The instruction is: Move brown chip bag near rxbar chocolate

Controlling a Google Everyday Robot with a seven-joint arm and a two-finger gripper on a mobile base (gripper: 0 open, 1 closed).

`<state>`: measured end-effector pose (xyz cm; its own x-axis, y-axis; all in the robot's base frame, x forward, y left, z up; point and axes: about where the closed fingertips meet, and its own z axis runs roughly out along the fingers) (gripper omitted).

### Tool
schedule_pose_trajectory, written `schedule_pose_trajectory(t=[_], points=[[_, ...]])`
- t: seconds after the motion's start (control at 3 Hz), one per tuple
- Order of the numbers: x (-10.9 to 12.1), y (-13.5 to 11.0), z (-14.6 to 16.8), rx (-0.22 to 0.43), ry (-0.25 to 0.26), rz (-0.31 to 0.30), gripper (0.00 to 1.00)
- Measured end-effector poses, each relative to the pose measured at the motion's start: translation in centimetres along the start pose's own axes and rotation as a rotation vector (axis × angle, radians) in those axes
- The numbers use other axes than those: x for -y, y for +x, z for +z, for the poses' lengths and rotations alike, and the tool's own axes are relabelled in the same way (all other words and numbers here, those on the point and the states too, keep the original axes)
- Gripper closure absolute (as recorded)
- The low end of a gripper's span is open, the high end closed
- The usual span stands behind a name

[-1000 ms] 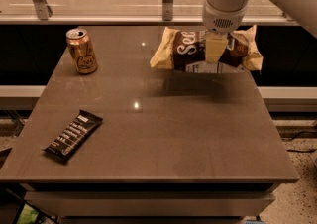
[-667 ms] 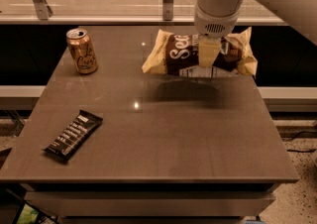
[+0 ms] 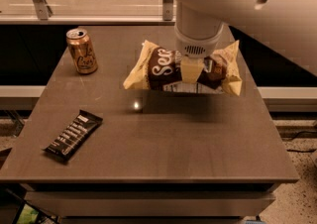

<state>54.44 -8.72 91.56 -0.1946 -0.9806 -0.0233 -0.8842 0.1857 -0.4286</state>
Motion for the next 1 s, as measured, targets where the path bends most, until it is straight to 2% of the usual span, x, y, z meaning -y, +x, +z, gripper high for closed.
schedule_pose_trajectory(t=[1.0], points=[[-7.2, -4.1, -0.9, -0.042, 0.016, 0.061, 1.0]])
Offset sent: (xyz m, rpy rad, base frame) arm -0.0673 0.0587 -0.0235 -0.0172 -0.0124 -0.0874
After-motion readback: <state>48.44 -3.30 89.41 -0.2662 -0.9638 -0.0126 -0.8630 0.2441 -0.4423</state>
